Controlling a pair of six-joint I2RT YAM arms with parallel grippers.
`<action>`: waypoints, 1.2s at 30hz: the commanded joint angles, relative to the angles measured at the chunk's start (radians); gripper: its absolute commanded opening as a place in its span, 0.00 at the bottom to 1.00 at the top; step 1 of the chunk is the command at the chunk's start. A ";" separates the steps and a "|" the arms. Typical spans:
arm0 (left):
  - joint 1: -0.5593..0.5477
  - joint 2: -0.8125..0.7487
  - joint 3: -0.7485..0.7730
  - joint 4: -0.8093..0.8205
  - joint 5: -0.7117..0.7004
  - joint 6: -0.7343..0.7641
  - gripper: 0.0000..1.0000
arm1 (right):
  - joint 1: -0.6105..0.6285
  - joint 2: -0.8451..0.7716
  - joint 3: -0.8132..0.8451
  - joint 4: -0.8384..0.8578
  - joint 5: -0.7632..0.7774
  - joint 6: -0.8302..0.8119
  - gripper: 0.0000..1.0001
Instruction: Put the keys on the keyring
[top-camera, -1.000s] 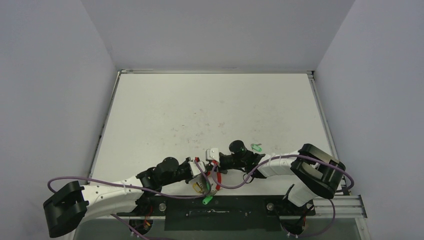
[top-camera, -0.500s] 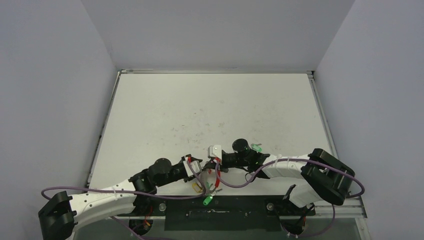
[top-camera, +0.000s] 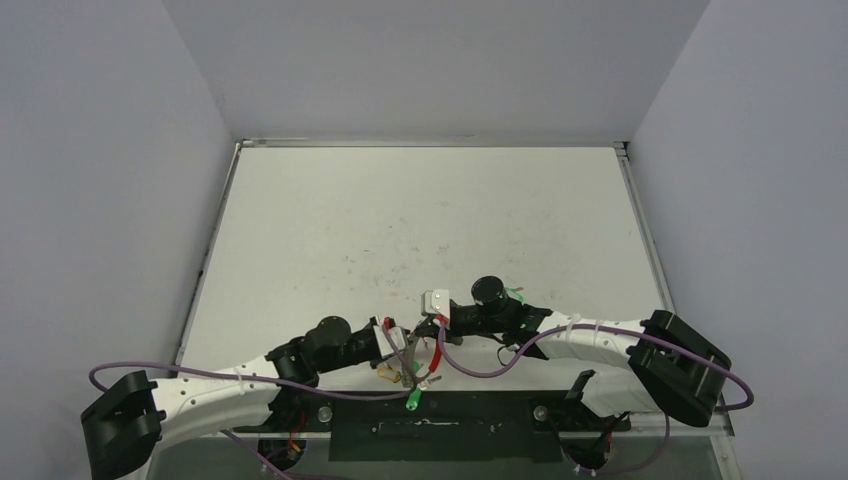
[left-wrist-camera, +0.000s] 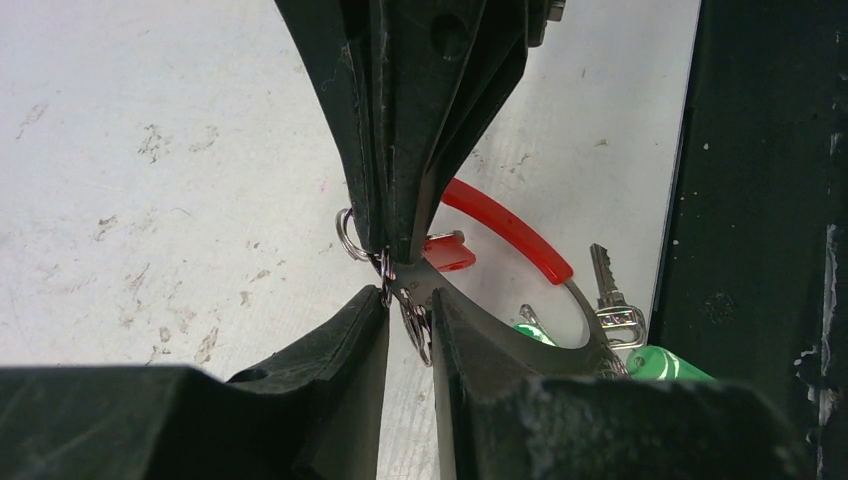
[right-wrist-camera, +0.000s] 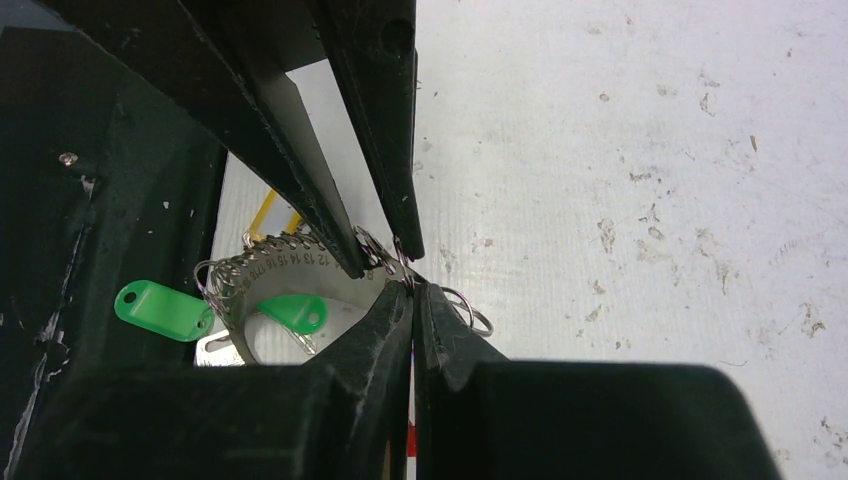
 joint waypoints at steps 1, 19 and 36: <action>-0.004 0.015 0.030 0.068 0.013 0.010 0.19 | 0.006 -0.034 0.027 0.008 -0.036 -0.007 0.00; -0.003 0.006 0.021 0.085 -0.006 -0.002 0.21 | 0.019 -0.048 0.047 -0.031 -0.039 -0.014 0.00; -0.003 0.053 0.031 0.070 -0.003 0.005 0.00 | 0.033 -0.065 0.085 -0.107 0.001 -0.019 0.00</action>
